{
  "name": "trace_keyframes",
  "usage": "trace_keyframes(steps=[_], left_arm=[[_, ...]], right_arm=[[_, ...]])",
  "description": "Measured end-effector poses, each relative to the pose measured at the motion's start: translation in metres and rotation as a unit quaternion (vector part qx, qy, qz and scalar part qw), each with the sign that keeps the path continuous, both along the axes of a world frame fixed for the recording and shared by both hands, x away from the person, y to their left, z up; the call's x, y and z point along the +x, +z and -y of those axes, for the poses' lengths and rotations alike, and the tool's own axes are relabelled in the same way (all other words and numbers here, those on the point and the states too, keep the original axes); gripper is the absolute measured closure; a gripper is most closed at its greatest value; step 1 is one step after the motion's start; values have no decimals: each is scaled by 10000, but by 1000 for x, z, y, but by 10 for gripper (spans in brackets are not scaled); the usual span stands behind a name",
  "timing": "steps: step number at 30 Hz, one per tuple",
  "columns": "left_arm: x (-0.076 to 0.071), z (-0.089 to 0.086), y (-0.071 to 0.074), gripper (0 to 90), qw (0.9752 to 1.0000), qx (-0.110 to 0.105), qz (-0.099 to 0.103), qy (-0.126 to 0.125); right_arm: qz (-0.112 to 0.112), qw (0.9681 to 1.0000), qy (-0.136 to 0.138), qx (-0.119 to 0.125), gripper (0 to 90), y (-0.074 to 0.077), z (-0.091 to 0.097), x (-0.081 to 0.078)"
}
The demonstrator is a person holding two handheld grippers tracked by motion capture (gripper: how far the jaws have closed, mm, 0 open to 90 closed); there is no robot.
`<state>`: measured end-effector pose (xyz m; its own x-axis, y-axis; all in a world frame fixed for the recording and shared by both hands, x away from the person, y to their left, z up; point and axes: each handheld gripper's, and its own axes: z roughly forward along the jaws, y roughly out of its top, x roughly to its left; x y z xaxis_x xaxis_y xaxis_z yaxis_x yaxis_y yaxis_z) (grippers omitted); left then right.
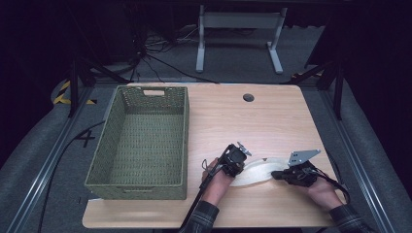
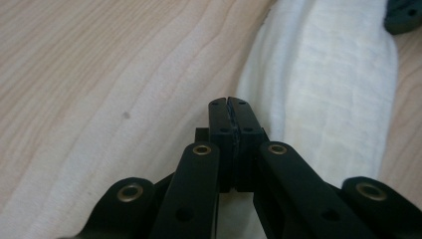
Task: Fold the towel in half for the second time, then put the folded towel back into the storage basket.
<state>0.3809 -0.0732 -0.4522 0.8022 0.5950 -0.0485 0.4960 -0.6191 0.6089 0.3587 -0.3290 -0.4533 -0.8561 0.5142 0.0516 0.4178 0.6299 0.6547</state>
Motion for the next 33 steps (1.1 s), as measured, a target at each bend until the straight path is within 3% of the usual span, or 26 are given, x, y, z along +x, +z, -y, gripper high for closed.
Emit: trace_keyframes(steps=[14, 23, 33], left_arm=[[-30, -3, -2, 897, 9996, -236, -101, -78], [-40, -1, -5, 897, 9985, -492, -191, -127], [-51, 8, -8, 897, 9963, -779, -274, -250]], right_arm=[[42, 10000, 59, 6, 898, 0, -14, 24], [11, 9998, 124, 148, 898, -2, -17, 36], [77, 9997, 205, 129, 899, -2, -27, 52]])
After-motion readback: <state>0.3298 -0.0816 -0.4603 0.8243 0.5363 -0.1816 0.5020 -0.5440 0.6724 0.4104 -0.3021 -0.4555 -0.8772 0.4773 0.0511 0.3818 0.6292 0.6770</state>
